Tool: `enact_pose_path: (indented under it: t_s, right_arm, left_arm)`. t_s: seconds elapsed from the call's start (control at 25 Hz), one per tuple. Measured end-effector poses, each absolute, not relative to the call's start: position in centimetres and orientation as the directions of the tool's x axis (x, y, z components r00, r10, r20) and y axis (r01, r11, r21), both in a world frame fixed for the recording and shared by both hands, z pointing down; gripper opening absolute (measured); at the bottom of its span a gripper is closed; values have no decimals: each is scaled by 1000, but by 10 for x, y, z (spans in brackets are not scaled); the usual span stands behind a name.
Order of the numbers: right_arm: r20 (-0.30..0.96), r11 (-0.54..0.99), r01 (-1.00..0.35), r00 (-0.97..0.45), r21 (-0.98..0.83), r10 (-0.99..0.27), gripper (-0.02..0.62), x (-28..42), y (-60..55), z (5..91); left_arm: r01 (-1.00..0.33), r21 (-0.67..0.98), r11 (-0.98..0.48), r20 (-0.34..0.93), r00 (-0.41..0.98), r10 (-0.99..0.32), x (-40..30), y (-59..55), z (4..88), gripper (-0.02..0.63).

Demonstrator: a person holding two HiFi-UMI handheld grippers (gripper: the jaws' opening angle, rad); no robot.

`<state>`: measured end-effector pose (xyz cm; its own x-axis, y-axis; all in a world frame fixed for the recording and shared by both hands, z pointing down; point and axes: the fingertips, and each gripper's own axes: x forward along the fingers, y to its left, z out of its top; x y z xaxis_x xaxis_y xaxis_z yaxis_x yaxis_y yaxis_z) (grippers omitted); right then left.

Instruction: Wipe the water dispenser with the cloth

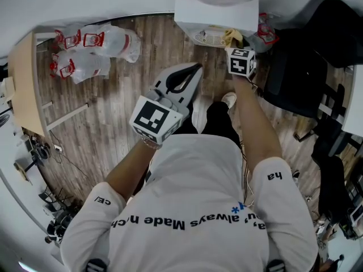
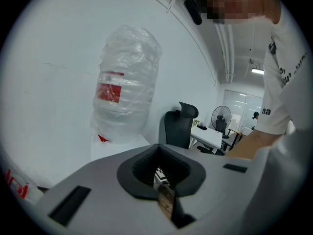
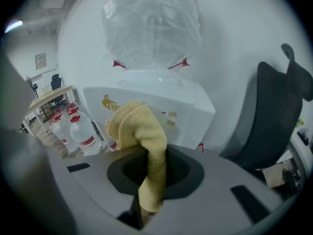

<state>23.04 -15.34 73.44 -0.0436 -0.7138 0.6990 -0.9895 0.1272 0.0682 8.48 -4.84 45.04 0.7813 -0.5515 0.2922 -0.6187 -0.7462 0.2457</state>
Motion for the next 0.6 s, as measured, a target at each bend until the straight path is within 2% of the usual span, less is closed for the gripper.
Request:
enact_pose_path:
  t_s: [0.6]
  right_arm:
    - [713, 92, -992, -1, 89, -701, 60, 271, -146, 747]
  left_arm:
    - [-615, 242, -751, 294, 784, -547, 96, -44, 451, 17]
